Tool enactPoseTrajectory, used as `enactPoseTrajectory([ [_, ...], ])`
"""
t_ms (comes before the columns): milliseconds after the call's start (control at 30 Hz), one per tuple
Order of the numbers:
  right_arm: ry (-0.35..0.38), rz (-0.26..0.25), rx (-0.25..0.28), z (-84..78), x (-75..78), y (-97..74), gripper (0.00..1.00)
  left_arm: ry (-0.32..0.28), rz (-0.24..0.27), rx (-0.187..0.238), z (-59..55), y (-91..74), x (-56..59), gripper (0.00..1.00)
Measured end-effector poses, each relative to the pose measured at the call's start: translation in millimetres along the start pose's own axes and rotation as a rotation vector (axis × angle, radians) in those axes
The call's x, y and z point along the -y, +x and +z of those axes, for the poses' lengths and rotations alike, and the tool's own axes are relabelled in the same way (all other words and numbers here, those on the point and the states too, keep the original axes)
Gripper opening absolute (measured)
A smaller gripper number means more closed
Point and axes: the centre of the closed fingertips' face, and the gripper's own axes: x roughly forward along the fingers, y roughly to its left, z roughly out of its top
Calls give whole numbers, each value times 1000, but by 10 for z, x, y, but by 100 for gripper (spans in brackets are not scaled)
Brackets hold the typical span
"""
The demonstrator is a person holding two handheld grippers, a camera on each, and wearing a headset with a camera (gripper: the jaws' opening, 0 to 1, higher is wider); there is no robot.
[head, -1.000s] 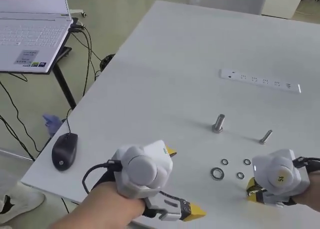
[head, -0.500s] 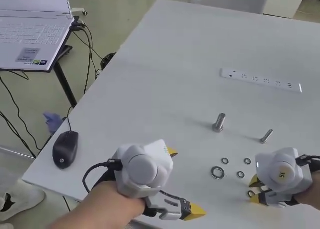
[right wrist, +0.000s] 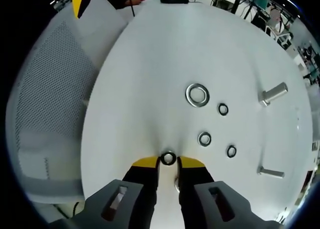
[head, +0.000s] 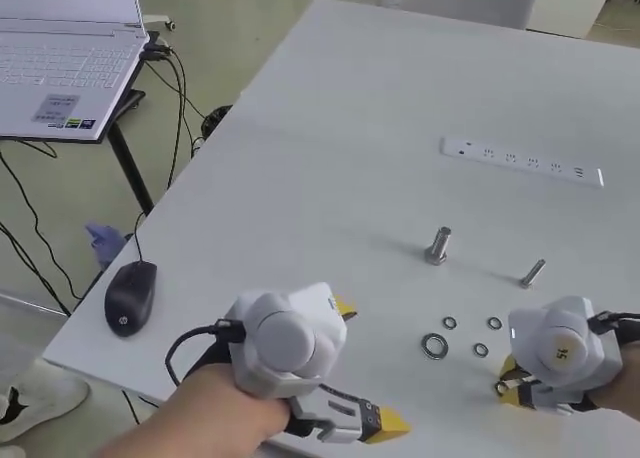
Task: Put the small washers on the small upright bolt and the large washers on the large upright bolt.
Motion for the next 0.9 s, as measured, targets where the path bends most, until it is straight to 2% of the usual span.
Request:
enactPoseTrajectory([
  [133, -5, -1, -8, -2, 4, 1, 15, -5, -2, 1, -6, 5, 5, 79],
  [333, -19, -4, -76, 10, 8, 18, 14, -2, -10, 2, 16, 29, 23, 77],
  [467, -23, 3, -101, 2, 20, 18, 13, -2, -9, 2, 34, 30, 9, 76],
  [733, -39, 16, -147, -3, 22, 24, 13, -12, -1, -9, -12, -2, -11, 73],
  [800, -50, 28, -143, -15, 29, 17, 13, -16, 0, -12, -30, -6, -9, 73],
  [900, -40, 29, -104, -24, 29, 12, 13, -19, 1, -13, -48, -13, -4, 73],
])
